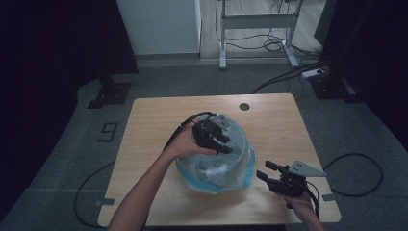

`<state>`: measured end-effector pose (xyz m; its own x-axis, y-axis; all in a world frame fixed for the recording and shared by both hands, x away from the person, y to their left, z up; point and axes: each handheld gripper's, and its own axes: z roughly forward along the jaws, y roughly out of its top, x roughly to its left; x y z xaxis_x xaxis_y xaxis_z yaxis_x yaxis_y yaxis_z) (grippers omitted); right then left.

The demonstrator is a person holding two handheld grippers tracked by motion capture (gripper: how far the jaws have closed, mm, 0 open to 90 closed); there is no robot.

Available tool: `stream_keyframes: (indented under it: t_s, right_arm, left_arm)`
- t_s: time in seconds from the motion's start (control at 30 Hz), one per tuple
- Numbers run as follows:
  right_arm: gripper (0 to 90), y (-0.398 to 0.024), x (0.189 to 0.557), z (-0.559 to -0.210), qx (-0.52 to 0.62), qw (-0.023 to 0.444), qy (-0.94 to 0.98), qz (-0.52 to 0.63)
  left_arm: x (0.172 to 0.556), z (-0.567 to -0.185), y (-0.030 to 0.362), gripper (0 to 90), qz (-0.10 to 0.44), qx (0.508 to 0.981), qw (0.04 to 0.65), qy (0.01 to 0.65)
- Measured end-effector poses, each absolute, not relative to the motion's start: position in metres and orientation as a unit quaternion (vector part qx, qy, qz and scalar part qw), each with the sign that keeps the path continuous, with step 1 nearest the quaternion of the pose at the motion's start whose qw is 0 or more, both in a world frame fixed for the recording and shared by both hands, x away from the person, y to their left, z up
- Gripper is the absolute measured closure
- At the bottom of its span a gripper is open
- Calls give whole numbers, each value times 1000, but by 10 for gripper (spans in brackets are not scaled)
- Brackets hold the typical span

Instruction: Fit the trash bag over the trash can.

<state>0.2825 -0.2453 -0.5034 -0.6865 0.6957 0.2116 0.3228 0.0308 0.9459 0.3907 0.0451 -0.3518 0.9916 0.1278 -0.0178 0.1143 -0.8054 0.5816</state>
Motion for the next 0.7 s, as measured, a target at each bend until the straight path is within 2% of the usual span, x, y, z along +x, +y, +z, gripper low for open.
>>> stream_keyframes:
  t_s: [0.4, 0.7]
  right_arm:
    - [390, -247, 282, -503, 364, 158, 700, 593]
    - [390, -250, 282, -503, 368, 160, 696, 595]
  left_arm:
    - [389, -360, 34, 525, 11, 959, 277, 55]
    - [391, -342, 67, 506, 19, 942, 325, 75]
